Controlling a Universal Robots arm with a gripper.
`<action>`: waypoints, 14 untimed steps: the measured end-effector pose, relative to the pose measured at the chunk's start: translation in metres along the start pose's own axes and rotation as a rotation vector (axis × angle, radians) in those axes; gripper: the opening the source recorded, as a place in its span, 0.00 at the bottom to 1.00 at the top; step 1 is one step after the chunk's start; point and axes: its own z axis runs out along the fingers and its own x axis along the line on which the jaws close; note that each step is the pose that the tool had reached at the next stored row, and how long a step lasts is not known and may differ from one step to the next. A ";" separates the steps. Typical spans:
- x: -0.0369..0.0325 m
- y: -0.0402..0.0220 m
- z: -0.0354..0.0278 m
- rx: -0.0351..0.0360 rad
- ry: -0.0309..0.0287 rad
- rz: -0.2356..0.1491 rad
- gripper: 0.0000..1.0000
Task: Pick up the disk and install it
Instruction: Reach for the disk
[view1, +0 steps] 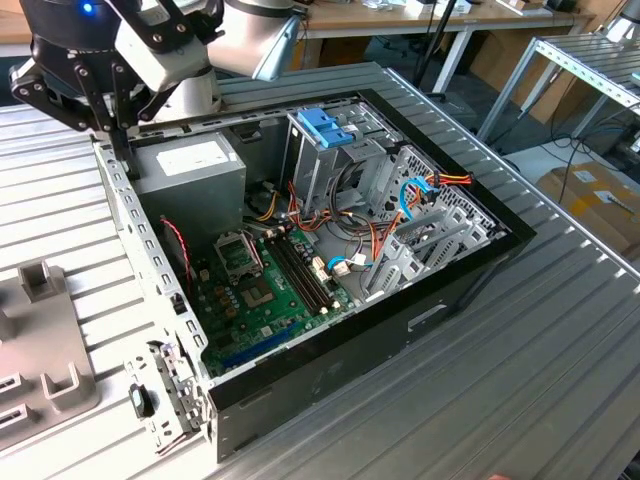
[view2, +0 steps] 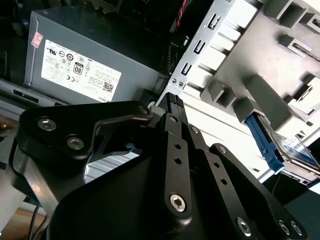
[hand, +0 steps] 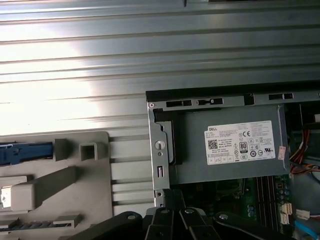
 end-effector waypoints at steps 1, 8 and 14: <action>0.0006 0.0000 0.0000 0.0000 0.0000 0.000 0.11; 0.0095 -0.0007 -0.0003 0.0000 0.0000 0.000 0.11; 0.0159 -0.0012 -0.0004 0.0000 0.0000 0.000 0.11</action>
